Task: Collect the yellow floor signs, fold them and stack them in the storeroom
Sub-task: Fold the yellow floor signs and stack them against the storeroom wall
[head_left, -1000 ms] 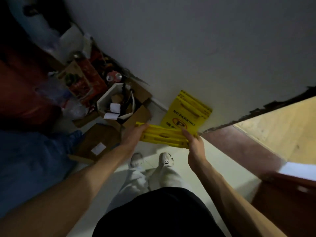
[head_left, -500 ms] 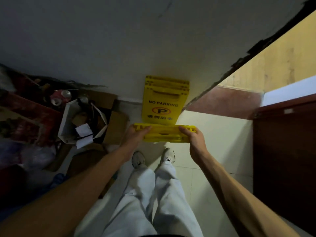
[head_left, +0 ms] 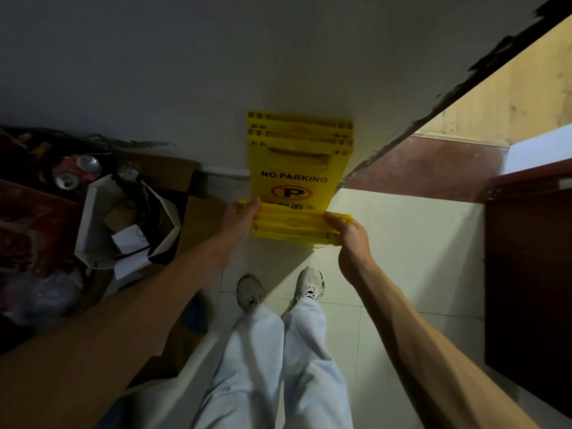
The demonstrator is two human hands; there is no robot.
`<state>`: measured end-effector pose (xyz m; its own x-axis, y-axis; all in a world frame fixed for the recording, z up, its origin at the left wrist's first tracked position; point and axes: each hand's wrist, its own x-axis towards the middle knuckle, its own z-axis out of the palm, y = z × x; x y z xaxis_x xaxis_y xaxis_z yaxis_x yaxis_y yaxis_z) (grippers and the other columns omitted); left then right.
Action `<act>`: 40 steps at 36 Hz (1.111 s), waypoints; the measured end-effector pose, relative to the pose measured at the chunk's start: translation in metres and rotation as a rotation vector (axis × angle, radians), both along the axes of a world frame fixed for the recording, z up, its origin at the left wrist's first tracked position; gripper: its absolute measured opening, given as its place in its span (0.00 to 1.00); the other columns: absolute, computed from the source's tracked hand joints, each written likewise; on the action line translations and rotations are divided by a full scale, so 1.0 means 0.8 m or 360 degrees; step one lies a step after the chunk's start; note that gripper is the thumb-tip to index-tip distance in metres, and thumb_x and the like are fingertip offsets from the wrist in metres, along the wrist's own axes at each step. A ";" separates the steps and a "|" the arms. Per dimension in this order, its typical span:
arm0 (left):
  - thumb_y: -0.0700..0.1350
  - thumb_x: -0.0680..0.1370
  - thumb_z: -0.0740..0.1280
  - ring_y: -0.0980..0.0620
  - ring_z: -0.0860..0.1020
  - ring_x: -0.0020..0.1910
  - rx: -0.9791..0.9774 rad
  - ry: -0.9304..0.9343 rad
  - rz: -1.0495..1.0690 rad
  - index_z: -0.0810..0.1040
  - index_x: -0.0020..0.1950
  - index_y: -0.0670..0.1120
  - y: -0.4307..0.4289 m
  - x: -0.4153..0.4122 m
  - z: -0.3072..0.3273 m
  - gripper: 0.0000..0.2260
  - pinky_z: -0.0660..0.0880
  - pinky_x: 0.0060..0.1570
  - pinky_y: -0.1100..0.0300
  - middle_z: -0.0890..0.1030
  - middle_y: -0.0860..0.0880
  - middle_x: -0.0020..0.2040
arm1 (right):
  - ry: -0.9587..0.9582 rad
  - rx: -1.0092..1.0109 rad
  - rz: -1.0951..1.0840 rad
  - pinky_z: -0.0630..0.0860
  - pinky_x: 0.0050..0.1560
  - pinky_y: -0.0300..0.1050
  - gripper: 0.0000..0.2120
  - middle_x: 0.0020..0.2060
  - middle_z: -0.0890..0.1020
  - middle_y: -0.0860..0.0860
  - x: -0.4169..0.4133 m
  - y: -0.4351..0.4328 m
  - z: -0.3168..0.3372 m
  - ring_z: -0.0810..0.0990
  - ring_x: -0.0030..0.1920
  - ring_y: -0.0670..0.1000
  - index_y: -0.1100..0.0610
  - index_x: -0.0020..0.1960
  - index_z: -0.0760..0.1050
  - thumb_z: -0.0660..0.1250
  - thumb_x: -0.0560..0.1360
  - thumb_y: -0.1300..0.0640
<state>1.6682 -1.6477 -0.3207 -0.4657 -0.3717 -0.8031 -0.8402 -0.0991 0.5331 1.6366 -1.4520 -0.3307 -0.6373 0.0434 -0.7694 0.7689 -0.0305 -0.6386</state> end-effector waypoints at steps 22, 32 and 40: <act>0.60 0.75 0.64 0.44 0.81 0.55 0.0022 0.0151 -0.0056 0.77 0.57 0.47 -0.034 -0.123 -0.020 0.19 0.76 0.60 0.46 0.82 0.44 0.58 | 0.0063 -0.0055 0.0054 0.75 0.63 0.64 0.10 0.54 0.85 0.60 -0.130 -0.026 -0.030 0.82 0.56 0.62 0.57 0.48 0.82 0.68 0.71 0.53; 0.51 0.81 0.60 0.48 0.77 0.51 0.0033 0.0121 -0.0082 0.75 0.60 0.46 -0.034 -0.127 -0.003 0.13 0.72 0.53 0.56 0.78 0.48 0.54 | 0.0094 0.0086 0.0028 0.78 0.61 0.60 0.54 0.58 0.83 0.55 -0.131 -0.006 -0.082 0.83 0.57 0.59 0.57 0.67 0.74 0.78 0.48 0.31; 0.47 0.82 0.56 0.57 0.64 0.32 -0.0268 0.0132 -0.0136 0.62 0.32 0.49 -0.031 -0.120 0.069 0.18 0.63 0.30 0.68 0.65 0.53 0.34 | 0.0171 0.0216 0.0051 0.80 0.48 0.49 0.30 0.55 0.83 0.58 -0.124 -0.008 0.038 0.83 0.52 0.56 0.64 0.62 0.77 0.73 0.65 0.47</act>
